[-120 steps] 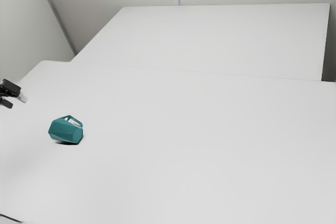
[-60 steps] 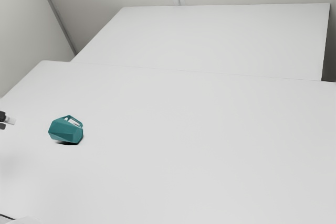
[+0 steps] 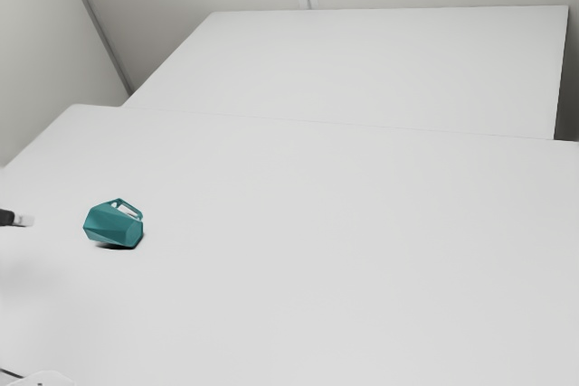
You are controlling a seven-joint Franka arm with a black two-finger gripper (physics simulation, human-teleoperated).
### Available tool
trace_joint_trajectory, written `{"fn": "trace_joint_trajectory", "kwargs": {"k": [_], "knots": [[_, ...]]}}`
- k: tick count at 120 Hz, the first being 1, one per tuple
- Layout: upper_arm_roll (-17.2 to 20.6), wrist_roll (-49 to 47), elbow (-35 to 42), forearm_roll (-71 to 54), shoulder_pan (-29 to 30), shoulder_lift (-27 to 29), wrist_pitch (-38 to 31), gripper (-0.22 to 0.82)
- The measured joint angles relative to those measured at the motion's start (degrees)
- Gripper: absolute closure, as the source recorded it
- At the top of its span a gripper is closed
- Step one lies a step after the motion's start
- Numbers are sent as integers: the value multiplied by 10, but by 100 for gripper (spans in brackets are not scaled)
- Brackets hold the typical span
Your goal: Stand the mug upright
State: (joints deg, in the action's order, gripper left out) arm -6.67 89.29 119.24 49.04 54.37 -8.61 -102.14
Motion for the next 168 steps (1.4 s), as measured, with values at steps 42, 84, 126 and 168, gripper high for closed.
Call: {"fn": "trace_joint_trajectory", "kwargs": {"k": [42,84,126,168], "knots": [[3,74,-60,6,0,-55,40,2],[8,54,-62,4,-8,-75,68,2],[15,38,-76,4,-23,-93,68,2],[34,28,-78,4,-38,-108,63,2]]}}
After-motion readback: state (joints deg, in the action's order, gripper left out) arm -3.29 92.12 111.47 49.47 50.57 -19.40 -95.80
